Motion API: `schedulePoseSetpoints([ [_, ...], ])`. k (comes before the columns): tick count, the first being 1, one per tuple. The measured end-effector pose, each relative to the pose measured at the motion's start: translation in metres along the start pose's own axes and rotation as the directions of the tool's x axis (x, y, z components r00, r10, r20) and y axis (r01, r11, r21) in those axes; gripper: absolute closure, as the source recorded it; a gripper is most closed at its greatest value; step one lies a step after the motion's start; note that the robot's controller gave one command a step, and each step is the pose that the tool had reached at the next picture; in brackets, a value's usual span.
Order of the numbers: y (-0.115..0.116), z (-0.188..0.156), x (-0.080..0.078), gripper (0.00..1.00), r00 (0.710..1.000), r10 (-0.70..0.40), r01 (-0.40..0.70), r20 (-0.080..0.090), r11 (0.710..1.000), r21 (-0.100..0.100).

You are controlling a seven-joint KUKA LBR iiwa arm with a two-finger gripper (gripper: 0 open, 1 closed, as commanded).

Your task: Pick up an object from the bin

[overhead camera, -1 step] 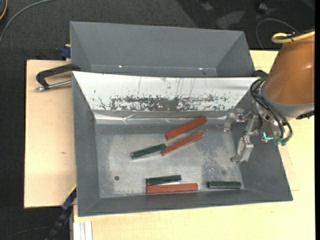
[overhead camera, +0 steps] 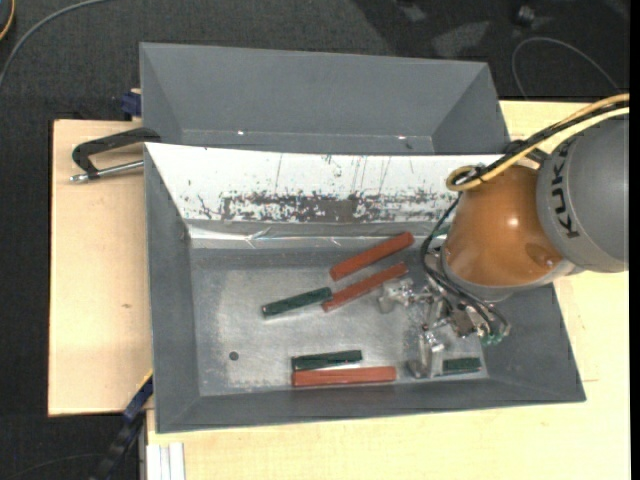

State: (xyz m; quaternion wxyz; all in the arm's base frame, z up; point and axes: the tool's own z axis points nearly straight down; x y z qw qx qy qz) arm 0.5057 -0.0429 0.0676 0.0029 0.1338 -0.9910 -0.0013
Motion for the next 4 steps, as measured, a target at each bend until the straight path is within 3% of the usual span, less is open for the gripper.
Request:
schedulePoseSetpoints([
  [1,0.115,-0.013,-0.088,0.00,0.973,0.230,-0.230,0.014,0.973,-0.003],
  [2,0.198,-0.004,-0.127,0.00,0.930,0.366,-0.366,0.012,0.930,-0.006],
  [3,0.193,-0.004,-0.127,1.00,0.929,0.370,-0.370,0.011,0.929,-0.001],
  [4,0.206,-0.165,-0.108,1.00,0.858,0.513,-0.513,0.017,0.858,-0.008],
])
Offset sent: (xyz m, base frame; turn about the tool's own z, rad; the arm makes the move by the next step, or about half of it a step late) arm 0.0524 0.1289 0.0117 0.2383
